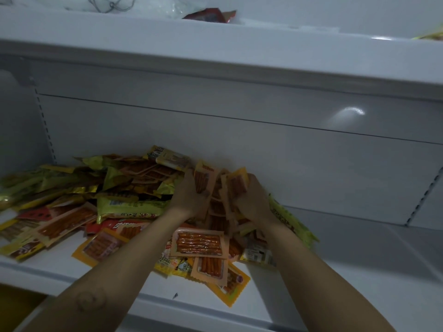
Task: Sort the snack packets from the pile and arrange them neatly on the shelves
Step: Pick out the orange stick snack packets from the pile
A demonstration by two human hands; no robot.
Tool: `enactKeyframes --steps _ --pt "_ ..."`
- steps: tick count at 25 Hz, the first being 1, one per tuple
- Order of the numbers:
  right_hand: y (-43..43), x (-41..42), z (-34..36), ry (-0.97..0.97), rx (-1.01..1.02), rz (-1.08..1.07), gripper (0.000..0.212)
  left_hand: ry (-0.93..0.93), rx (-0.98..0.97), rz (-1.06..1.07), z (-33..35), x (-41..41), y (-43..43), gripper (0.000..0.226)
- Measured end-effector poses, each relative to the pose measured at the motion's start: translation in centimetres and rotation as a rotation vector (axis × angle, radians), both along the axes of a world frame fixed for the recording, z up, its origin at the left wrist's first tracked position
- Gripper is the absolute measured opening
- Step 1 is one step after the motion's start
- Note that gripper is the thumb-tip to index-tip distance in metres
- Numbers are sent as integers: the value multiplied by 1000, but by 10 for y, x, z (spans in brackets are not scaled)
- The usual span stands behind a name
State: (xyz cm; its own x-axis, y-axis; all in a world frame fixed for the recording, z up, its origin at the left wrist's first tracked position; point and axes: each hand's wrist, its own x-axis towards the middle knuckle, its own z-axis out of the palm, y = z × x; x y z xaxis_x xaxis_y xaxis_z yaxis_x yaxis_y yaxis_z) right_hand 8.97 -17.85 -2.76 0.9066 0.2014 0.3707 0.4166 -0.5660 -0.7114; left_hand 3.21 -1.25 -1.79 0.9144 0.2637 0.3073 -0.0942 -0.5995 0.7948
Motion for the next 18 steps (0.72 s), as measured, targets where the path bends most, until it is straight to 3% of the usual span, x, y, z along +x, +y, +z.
enactKeyframes --steps 3,7,12,18 --pt "-19 -1 15 64 43 -134 17 -10 -23 -14 8 0 -8 54" --pt "-55 -14 38 26 127 -174 15 -65 40 -52 23 8 -28 35" --pt "-116 -35 61 71 273 -222 13 -97 -64 -179 38 10 -79 33" --pt "-213 -51 71 107 387 -347 23 -76 -121 -314 50 13 -168 22"
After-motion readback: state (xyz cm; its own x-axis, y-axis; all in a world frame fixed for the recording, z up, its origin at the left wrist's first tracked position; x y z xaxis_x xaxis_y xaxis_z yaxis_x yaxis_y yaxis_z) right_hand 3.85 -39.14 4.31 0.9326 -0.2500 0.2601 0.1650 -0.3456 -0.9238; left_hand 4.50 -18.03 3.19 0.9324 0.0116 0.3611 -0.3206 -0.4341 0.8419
